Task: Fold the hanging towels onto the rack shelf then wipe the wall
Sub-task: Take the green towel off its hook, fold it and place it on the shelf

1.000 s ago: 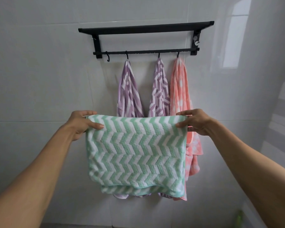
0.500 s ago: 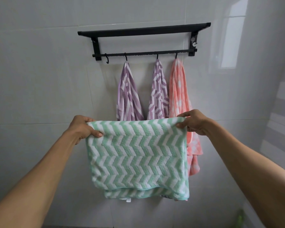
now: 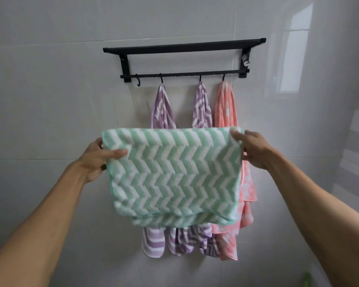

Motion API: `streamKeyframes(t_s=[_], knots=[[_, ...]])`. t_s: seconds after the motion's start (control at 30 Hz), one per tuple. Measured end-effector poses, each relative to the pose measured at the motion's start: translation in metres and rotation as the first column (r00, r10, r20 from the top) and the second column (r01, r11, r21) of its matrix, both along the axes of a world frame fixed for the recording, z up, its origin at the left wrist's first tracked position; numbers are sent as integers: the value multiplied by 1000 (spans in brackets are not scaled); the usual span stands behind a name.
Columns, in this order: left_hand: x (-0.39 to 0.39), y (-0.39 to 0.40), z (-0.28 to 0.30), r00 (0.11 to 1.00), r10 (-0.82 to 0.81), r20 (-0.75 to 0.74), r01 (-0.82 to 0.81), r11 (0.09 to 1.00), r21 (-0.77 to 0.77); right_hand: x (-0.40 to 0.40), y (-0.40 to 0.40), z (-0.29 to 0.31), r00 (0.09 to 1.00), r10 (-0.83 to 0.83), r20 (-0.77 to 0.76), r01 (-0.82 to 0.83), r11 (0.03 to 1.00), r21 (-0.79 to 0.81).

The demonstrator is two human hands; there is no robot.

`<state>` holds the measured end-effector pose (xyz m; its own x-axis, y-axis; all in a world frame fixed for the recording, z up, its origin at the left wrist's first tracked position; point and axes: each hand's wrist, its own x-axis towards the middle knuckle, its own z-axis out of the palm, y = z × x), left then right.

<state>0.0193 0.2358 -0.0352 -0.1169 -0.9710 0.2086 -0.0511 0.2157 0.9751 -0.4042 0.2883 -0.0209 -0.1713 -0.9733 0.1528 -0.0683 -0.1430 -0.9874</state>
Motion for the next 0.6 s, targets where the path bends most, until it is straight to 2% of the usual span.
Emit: streamKeyframes(t_s=[0.07, 0.13, 0.17, 0.23, 0.3, 0.37, 0.43, 0.53, 0.6], knots=[[-3, 10, -31, 997, -79, -11, 80, 988, 131, -2, 12, -20, 989, 146, -27, -142, 982, 121], [-12, 19, -62, 1000, -24, 10, 21, 968, 250, -3, 20, -52, 959, 243, -146, -199, 943, 267], [-16, 21, -70, 1000, 25, 14, -28, 964, 265, -5, 19, -64, 967, 211, -146, -164, 946, 281], [-16, 15, -68, 990, 134, -42, -116, 949, 294, -8, 14, -76, 994, 107, 0, -104, 960, 261], [-11, 10, -54, 992, 78, -101, -35, 927, 372, -6, 16, -81, 960, 133, 247, -194, 950, 243], [-8, 13, -54, 998, -36, -48, 53, 893, 446, -3, 19, -94, 928, 209, 309, -298, 913, 279], [-7, 14, -63, 999, -51, -3, 46, 876, 480, 0, 22, -105, 916, 225, 333, -337, 881, 333], [-8, 11, -68, 995, -23, -99, 65, 894, 443, 5, 25, -112, 836, 202, 510, -356, 907, 225], [-6, 13, -66, 984, -110, -141, 162, 881, 445, 4, 27, -114, 825, 218, 521, -368, 908, 202]])
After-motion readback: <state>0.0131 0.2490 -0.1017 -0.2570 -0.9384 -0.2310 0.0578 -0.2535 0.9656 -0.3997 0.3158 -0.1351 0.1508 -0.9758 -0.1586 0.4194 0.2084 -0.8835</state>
